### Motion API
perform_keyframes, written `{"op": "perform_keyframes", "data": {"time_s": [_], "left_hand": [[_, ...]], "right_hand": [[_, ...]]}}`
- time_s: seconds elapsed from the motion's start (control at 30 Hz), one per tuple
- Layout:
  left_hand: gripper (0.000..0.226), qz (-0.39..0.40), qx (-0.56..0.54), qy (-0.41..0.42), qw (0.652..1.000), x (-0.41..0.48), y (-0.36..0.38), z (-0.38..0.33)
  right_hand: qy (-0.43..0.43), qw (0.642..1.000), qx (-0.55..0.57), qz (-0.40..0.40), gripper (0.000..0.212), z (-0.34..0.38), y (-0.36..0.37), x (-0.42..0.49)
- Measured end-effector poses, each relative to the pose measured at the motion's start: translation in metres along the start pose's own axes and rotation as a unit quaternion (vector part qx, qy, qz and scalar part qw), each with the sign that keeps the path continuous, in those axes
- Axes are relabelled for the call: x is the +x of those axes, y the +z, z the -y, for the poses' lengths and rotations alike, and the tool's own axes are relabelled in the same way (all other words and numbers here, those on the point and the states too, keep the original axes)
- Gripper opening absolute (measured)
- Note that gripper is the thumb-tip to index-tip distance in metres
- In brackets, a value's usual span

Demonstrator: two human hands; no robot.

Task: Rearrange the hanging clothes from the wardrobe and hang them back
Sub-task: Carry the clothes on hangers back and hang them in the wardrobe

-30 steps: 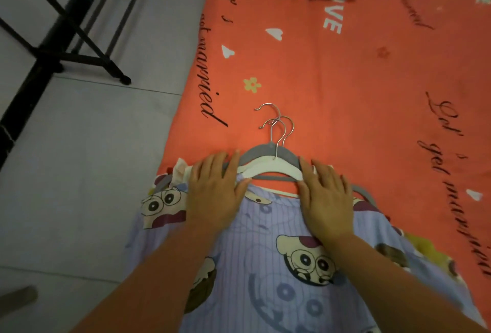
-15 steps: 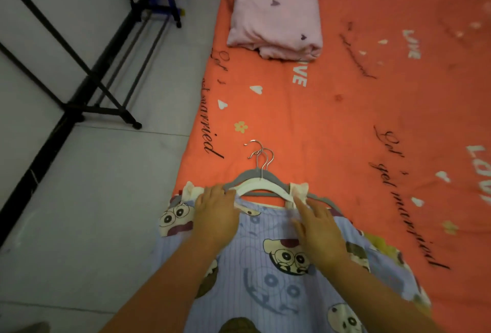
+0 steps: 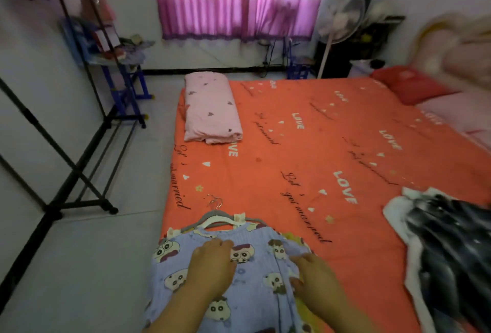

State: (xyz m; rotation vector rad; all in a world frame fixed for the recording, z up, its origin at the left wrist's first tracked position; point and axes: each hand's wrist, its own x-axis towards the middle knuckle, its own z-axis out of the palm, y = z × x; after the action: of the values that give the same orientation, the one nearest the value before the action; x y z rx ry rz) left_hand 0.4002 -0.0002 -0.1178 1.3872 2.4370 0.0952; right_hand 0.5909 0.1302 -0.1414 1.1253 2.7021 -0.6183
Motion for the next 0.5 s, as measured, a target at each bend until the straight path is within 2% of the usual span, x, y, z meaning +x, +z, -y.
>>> {"op": "perform_keyframes", "data": {"time_s": [0.23,0.5], "left_hand": [[0.049,-0.011,0.036,0.161,0.986,-0.06,-0.027,-0.097],[0.05,0.01,0.098,0.301,0.948,-0.106,-0.009,-0.219]], "right_hand": [[0.099,0.991,0.013,-0.085,0.05,-0.029,-0.034,-0.129],[0.226,0.961,0.017,-0.156,0.054,-0.101,-0.056,-0.262]]}}
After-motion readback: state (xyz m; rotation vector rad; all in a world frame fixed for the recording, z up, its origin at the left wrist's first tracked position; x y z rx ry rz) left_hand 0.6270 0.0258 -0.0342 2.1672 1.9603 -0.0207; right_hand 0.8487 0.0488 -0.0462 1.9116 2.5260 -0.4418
